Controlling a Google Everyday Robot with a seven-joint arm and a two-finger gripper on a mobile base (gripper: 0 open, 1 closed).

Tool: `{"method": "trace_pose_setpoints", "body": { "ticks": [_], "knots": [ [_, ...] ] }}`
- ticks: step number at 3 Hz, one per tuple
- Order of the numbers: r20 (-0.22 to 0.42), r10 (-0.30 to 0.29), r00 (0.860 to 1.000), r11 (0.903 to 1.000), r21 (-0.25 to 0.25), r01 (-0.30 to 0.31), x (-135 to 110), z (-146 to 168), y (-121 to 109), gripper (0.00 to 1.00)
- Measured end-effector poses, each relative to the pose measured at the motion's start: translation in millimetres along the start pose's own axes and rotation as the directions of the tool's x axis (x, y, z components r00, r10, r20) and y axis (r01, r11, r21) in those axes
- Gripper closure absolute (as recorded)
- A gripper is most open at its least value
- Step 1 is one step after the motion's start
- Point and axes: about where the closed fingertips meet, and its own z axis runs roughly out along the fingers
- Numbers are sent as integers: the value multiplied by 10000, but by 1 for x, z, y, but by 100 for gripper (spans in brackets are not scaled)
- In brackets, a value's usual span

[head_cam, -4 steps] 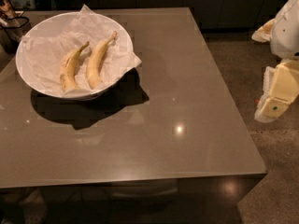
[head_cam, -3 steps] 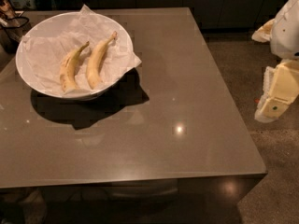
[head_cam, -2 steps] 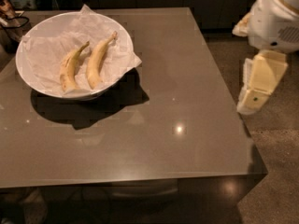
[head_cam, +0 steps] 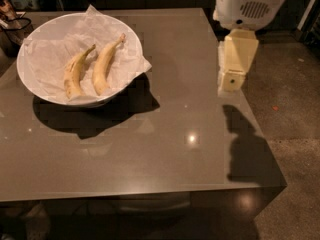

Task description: Pick banana from white bowl

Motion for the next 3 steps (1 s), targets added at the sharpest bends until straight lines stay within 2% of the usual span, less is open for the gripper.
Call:
{"method": "trace_pose_setpoints", "body": {
  "ticks": [1, 2, 3],
  "knots": [
    [168, -72, 9998, 9996, 267, 68, -7, -2, -5, 0],
    [323, 221, 9992, 9992, 324, -231, -24, -1, -16, 0],
    [98, 480, 9988, 9972, 564, -484, -50, 1, -33, 0]
  ]
}}
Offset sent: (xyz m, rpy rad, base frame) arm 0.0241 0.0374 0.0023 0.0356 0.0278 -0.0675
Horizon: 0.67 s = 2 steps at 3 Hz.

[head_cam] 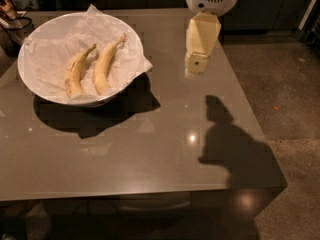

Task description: Pick banana from white bowl

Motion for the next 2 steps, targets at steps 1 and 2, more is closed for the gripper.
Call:
{"method": "trace_pose_setpoints", "body": {
  "ticks": [1, 2],
  "knots": [
    [-172, -23, 9998, 9997, 235, 27, -36, 16, -24, 0],
    [38, -28, 10000, 9991, 428, 27, -41, 16, -28, 0]
  ]
}}
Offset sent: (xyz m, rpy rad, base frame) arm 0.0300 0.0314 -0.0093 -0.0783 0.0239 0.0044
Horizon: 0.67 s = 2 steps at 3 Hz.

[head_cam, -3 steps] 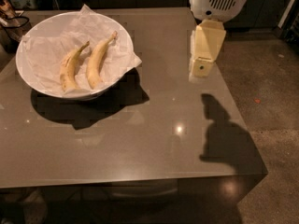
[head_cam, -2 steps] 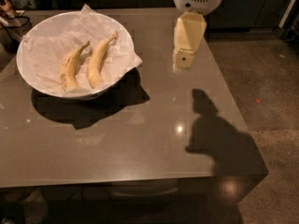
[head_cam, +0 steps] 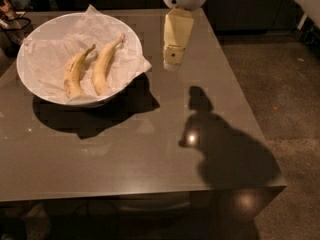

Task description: Pick banana from white bowl

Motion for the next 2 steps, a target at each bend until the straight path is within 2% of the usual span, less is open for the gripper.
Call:
{"method": "trace_pose_setpoints", "body": {
  "ticks": [1, 2],
  "knots": [
    [493, 772, 9958, 9930, -928, -724, -4, 1, 7, 0],
    [1184, 1018, 9877, 9798, -1836, -789, -38, -10, 33, 13]
  ]
}}
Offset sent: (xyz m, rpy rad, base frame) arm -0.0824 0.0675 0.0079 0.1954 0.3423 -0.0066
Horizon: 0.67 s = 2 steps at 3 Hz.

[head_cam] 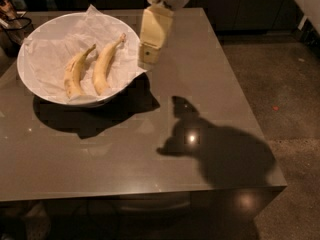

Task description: Pick banana from white bowl

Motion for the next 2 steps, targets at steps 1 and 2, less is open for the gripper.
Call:
{"method": "trace_pose_setpoints", "body": {
  "ticks": [1, 2],
  "knots": [
    [368, 16, 9993, 9989, -472, 2, -27, 0, 15, 32],
    [567, -97, 9983, 9970, -764, 140, -50, 5, 21, 42]
  ]
}}
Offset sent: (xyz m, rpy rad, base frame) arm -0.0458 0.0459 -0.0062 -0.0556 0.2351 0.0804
